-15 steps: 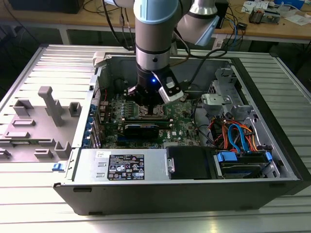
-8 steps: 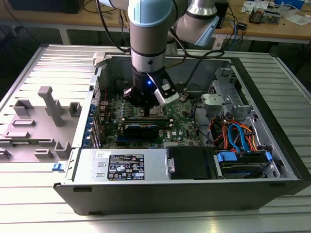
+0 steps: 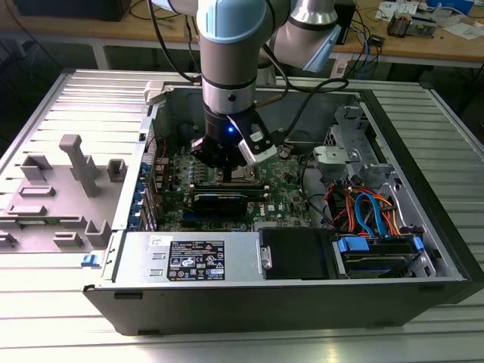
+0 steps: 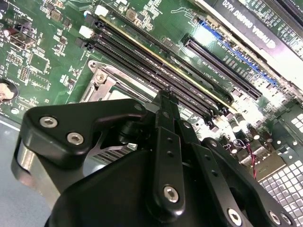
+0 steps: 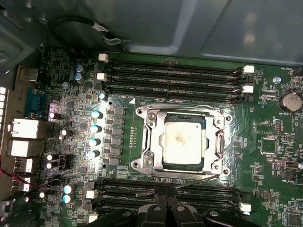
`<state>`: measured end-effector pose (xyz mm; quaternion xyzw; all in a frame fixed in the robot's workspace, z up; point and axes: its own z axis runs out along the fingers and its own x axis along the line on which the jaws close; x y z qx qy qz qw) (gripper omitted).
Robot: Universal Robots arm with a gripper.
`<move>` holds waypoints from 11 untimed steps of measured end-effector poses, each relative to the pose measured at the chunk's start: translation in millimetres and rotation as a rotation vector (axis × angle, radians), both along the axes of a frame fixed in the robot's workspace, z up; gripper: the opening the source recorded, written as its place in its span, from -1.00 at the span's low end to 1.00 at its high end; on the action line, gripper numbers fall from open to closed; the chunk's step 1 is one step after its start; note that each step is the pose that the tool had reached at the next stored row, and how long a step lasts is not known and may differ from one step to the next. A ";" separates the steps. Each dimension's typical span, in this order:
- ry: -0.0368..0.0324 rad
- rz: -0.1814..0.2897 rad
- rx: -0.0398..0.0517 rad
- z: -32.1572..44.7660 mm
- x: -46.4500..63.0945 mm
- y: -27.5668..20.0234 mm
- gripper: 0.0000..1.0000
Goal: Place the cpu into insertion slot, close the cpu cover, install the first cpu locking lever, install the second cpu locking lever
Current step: 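Install the second cpu locking lever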
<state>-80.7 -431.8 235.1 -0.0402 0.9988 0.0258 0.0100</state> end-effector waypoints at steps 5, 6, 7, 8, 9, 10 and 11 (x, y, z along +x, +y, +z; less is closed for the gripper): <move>0.0000 0.000 0.0003 0.0 0.0 0.0 -0.78; 0.0000 0.000 0.0003 0.0 0.0 0.0 -0.78; 0.0000 0.000 0.0004 0.0 0.0 0.0 -0.78; 0.0000 0.000 0.0006 0.0 0.0 0.0 -0.78; 0.0000 0.000 0.0007 0.0 0.0 0.0 -0.78; 0.0000 0.000 0.0007 0.0 0.0 0.0 -0.78; 0.0000 0.000 0.0008 0.0 0.0 0.0 -0.78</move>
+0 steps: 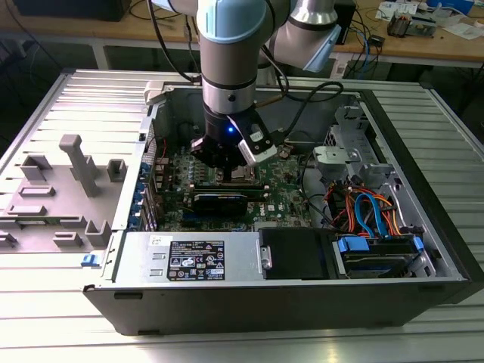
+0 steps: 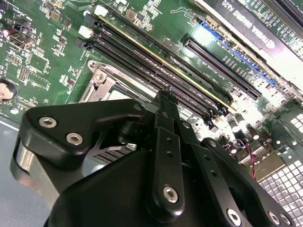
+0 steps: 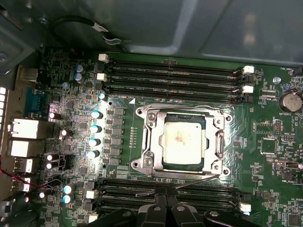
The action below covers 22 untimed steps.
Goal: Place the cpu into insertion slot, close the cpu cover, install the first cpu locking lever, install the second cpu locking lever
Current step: 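Install the second cpu locking lever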
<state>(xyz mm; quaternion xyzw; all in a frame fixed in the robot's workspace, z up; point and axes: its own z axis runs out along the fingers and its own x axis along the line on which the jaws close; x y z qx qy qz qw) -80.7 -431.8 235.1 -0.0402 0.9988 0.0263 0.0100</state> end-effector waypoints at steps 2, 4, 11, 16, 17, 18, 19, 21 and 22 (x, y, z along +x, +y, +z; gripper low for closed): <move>0.0001 0.000 0.0013 0.1 0.0 -0.1 -0.78; 0.0000 0.000 0.0043 -0.1 0.0 -0.2 -0.78; 0.0000 0.000 0.0150 -0.5 -4.9 -1.0 -0.78; 0.0000 0.000 0.0217 -0.6 -8.7 -1.1 -0.78; 0.0000 0.000 0.0217 -0.6 -8.8 -1.3 -0.78; 0.0000 0.000 0.0217 -0.6 -8.9 -1.4 -0.78; 0.0000 0.000 0.0217 -0.6 -9.0 -1.7 -0.78; 0.0000 0.000 0.0217 -0.6 -9.0 -2.1 -0.78; 0.0000 0.000 0.0217 -0.5 -8.9 -3.2 -0.78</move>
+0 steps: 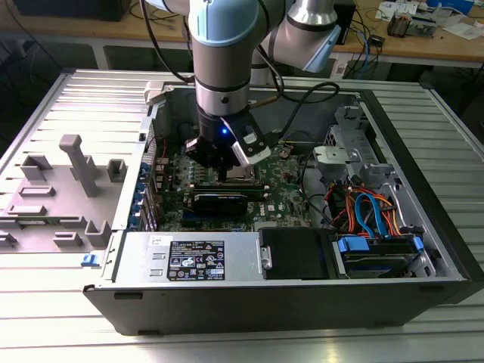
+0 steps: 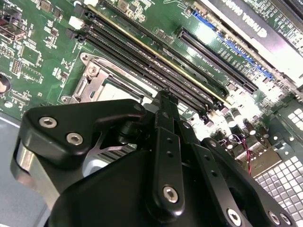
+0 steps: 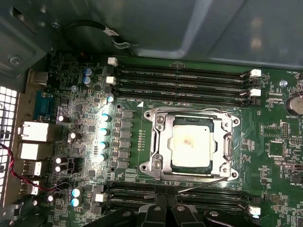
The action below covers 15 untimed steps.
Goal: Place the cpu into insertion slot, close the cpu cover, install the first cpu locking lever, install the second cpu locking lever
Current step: 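Install the second cpu locking lever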
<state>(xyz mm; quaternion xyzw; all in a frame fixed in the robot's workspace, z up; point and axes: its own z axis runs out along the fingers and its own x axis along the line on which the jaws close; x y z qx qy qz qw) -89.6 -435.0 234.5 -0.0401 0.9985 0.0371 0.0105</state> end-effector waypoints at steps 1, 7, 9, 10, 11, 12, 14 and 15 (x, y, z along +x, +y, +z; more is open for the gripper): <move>0.0000 0.000 0.0002 0.1 0.0 -0.6 -0.78; -0.0004 0.000 0.0059 0.4 -3.0 -2.9 -0.78; -0.0006 0.000 0.0080 0.3 -5.0 -2.9 -0.78; -0.0006 0.000 0.0104 0.3 -6.7 -2.9 -0.78; -0.0007 0.000 0.0137 0.0 -7.7 -2.9 -0.78; -0.0007 0.000 0.0161 -0.8 -7.9 -2.9 -0.78; -0.0006 0.000 0.0166 -0.9 -7.9 -2.9 -0.78; -0.0006 0.000 0.0179 -1.1 -8.3 -2.9 -0.78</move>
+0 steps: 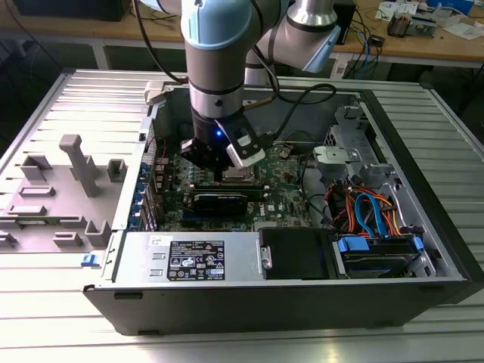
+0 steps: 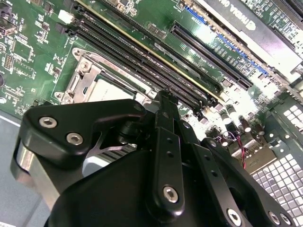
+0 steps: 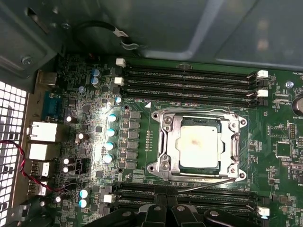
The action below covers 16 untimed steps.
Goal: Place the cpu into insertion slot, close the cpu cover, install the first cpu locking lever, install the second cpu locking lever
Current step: 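Install the second cpu locking lever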
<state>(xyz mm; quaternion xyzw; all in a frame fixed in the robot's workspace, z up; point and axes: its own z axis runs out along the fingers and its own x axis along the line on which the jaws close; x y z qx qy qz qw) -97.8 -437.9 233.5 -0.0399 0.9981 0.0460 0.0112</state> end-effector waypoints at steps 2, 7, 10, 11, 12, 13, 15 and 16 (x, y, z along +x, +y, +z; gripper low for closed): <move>0.0000 0.000 0.0010 -0.1 -0.3 0.0 -0.78; 0.0001 0.000 0.0064 -1.3 -1.7 0.0 -0.78; 0.0000 0.000 0.0065 -1.4 -1.7 0.0 -0.78; 0.0000 0.000 0.0066 -1.4 -1.6 0.0 -0.78; 0.0000 0.000 0.0066 -1.4 -1.7 0.0 -0.78; -0.0003 0.000 0.0071 -2.1 -1.6 0.0 -0.78; 0.0002 0.000 0.0073 -3.7 -1.6 0.0 -0.78; 0.0003 0.000 0.0081 -4.7 -1.6 0.0 -0.78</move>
